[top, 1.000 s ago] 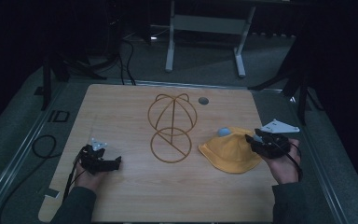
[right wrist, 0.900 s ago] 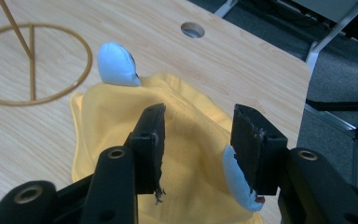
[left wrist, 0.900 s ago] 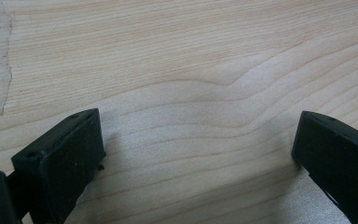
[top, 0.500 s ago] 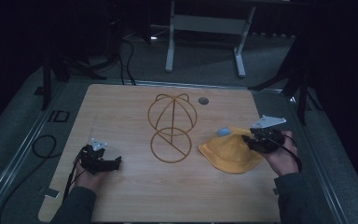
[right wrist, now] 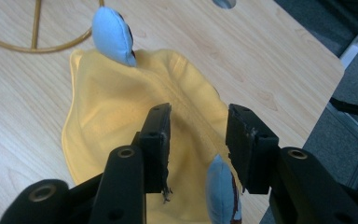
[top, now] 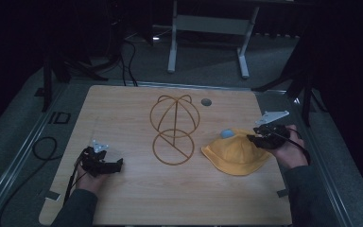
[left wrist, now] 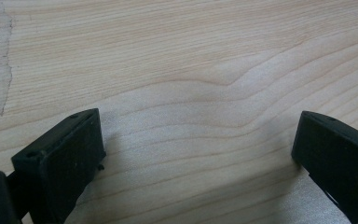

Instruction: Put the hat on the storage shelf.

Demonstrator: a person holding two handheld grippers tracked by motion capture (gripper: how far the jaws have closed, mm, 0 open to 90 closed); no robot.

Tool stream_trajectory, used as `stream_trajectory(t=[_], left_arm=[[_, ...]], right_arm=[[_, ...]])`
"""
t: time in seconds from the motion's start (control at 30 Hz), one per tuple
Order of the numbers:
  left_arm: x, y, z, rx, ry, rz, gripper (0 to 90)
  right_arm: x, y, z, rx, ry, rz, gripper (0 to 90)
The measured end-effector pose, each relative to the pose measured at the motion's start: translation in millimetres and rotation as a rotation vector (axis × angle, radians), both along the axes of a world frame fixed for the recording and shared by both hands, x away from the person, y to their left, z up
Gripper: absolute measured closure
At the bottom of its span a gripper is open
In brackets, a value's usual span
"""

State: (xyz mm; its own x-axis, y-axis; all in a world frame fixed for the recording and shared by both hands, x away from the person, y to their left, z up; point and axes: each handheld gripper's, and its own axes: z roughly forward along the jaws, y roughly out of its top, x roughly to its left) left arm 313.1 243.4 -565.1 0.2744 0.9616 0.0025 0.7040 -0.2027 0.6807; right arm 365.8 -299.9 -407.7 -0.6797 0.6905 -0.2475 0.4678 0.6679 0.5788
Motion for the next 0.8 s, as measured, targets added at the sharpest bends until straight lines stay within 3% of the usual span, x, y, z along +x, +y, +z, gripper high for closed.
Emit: stream_trajectory(t=[0.63, 0.8], left_arm=[[-0.1, -0.1, 0.0, -0.003, 0.000, 0.001, 2.2], [-0.1, -0.1, 0.0, -0.002, 0.000, 0.001, 2.3]], right_arm=[[22.6, 13.2, -3.3, -0.089, 0.139, 0.103, 59.6], [33.8, 17.7, -7.3, -0.126, 0.205, 0.124, 58.5]])
